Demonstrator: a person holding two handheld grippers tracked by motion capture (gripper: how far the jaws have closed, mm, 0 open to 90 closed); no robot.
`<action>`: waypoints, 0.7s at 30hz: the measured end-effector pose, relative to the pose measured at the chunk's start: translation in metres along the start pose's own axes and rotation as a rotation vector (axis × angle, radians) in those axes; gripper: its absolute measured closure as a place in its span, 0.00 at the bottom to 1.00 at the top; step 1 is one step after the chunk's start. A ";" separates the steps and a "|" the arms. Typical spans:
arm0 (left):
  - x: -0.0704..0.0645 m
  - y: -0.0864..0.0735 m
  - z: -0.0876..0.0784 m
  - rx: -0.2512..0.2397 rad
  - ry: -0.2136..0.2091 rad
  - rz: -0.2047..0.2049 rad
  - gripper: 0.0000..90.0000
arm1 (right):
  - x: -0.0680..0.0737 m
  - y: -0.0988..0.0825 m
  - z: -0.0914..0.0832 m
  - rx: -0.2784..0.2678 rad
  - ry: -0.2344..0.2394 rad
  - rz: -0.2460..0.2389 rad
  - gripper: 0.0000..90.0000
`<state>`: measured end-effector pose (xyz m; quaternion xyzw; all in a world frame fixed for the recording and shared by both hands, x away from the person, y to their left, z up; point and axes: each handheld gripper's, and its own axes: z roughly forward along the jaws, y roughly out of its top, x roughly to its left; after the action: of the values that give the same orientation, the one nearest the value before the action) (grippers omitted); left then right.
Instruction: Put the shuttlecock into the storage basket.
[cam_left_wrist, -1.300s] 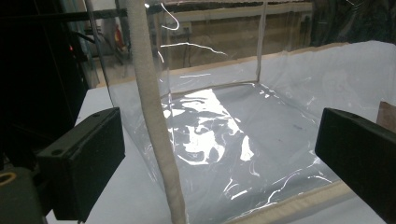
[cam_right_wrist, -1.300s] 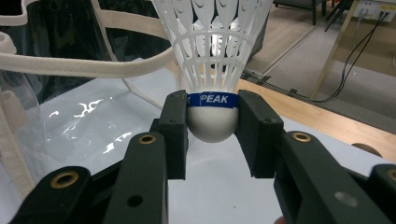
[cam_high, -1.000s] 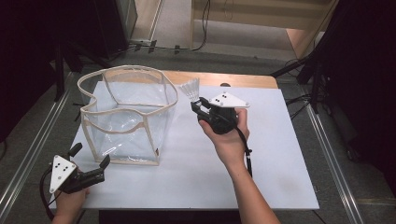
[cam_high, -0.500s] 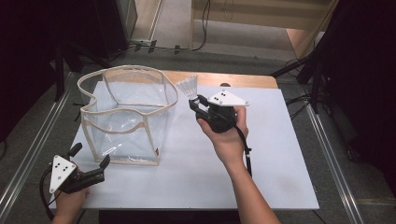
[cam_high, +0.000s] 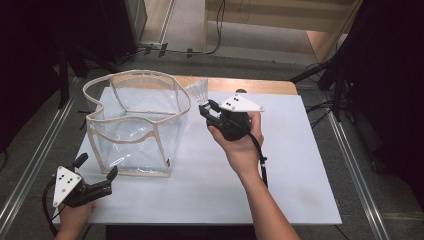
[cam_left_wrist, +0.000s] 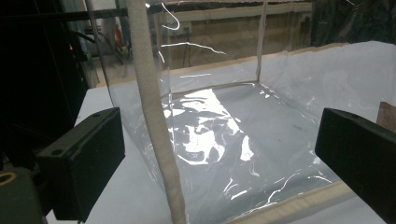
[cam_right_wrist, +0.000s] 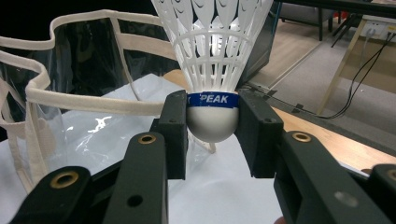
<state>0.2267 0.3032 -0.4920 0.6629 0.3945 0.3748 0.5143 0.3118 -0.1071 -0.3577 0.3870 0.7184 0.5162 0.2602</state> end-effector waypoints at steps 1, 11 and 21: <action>0.000 0.000 0.000 0.000 0.000 0.000 0.03 | 0.000 0.000 0.001 -0.002 0.000 -0.006 0.70; 0.000 0.000 0.000 0.000 -0.001 -0.002 0.03 | 0.006 0.005 0.005 -0.003 0.016 -0.011 0.70; 0.000 0.000 0.000 0.000 -0.001 0.000 0.03 | 0.010 0.007 0.008 -0.006 0.029 -0.015 0.70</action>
<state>0.2267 0.3034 -0.4920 0.6629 0.3943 0.3744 0.5146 0.3142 -0.0929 -0.3533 0.3731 0.7235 0.5220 0.2548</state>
